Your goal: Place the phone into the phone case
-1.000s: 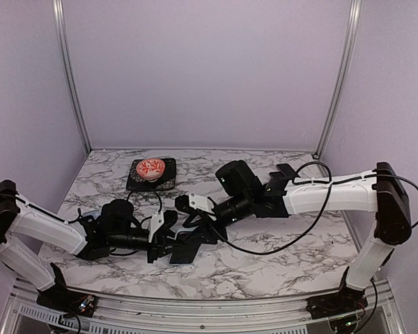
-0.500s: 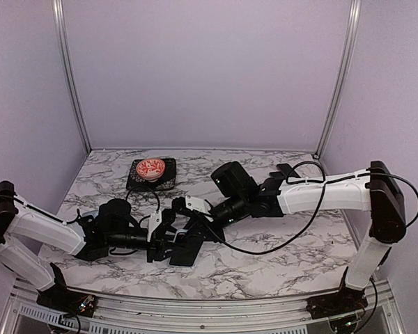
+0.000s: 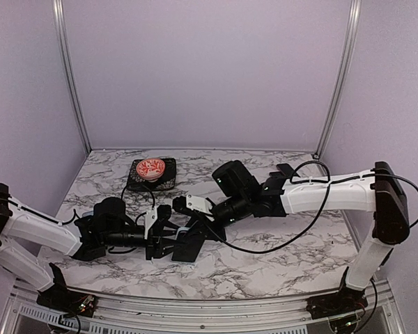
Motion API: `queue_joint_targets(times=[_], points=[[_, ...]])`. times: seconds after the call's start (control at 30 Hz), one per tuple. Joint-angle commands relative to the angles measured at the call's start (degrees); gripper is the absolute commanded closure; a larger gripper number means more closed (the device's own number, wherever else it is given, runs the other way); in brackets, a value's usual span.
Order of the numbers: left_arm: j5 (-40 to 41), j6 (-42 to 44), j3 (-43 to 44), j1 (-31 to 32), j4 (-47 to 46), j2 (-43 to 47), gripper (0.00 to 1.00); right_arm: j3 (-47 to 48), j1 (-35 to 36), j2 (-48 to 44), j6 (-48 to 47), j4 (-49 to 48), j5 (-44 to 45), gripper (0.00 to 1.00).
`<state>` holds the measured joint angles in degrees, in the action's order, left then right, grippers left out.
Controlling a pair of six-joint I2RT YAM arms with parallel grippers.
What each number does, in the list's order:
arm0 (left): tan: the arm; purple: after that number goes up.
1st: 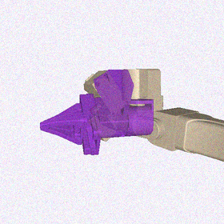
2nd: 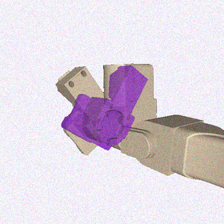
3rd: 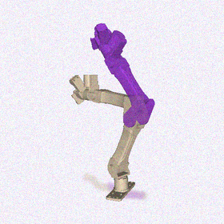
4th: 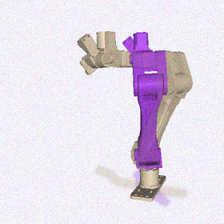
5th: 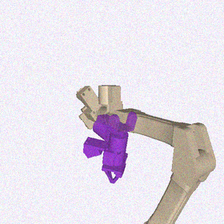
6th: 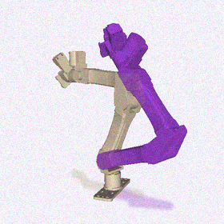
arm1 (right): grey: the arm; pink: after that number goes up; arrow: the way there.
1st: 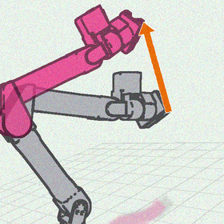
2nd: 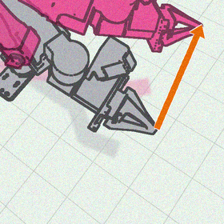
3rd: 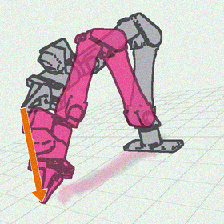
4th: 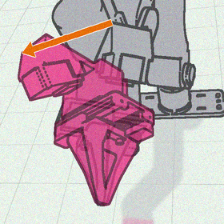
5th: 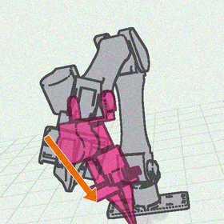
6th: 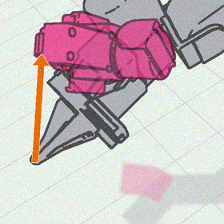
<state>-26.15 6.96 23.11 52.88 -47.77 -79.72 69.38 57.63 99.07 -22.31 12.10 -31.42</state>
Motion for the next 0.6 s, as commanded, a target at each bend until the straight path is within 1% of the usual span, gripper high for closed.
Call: queue_joint_targets(times=[0.0, 0.1, 0.17, 0.4, 0.47, 0.5, 0.53, 0.57], points=[[-0.28, 2.13, -1.32, 0.12, 0.43, 0.35, 0.52, 0.72, -0.75, -3.13, 0.64, -0.48, 1.95, 1.0], [0.21, 3.38, -1.12, 0.12, 1.97, -0.59, 0.54, 0.8, -0.75, -3.38, 0.31, -0.29, 1.76, 1.0], [0.7, 3.84, -0.8, 0.12, 2.49, -1.19, 0.58, 0.8, -0.76, -3.4, 0.22, -0.11, 1.73, 1.0], [0.8, 4.08, 2.58, 0.12, 2.5, -5.51, 0.88, 0.62, -0.71, -2.93, 0.61, -0.63, -0.1, 1.0], [0.95, 4.38, 3.19, 0.12, 2.5, -6.36, 0.99, 0.28, -0.72, -3.13, 0.75, -1.08, -0.39, 1.0], [1.26, 4.53, 3.31, 0.12, 2.5, -6.48, 1.0, 0.17, -0.74, -3.22, 0.71, -1.0, -0.48, 1.0], [1.62, 4.66, 3.21, 0.12, 2.5, -6.37, 1.0, 0.06, -0.78, -3.26, 0.69, -0.75, -0.59, 0.94], [1.97, 4.86, 3.03, 0.12, 2.5, -6.14, 1.0, -0.07, -0.76, -3.33, 0.83, -0.48, -0.62, 0.79]])
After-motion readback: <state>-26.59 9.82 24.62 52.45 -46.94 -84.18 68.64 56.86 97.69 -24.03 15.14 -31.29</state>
